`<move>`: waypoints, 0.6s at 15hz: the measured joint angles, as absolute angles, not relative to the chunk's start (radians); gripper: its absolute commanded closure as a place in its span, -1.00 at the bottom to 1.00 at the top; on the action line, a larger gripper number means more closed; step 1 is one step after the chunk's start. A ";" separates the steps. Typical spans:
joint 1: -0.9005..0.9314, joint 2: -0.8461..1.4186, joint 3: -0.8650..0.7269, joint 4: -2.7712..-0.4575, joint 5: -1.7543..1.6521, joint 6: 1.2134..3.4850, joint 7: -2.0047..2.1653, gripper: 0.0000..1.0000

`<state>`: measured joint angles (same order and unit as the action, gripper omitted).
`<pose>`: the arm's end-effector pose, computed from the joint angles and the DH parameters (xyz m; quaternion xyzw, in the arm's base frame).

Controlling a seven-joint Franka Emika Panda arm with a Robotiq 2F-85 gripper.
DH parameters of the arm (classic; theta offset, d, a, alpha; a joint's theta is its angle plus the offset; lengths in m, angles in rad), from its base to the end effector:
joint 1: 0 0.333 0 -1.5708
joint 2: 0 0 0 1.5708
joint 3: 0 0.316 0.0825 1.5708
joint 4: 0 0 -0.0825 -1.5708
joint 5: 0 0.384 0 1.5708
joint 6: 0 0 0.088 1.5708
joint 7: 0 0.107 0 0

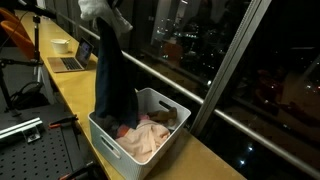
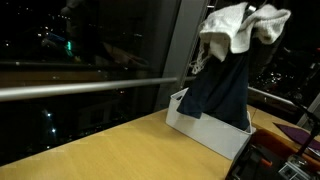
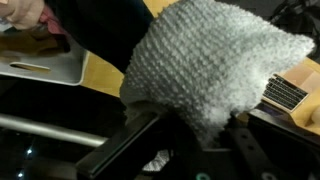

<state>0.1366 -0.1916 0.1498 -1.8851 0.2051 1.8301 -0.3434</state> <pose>0.4872 0.1671 0.5998 -0.9511 -0.2889 -0.0697 0.0843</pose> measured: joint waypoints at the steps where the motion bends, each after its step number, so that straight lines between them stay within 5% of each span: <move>1: 0.159 -0.204 0.168 -1.853 0.184 1.801 -0.328 0.88; 9: 0.287 -0.139 0.349 -1.460 0.009 1.513 -0.171 0.88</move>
<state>0.2873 -0.1387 0.3490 -1.4601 0.0088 1.5134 -0.1712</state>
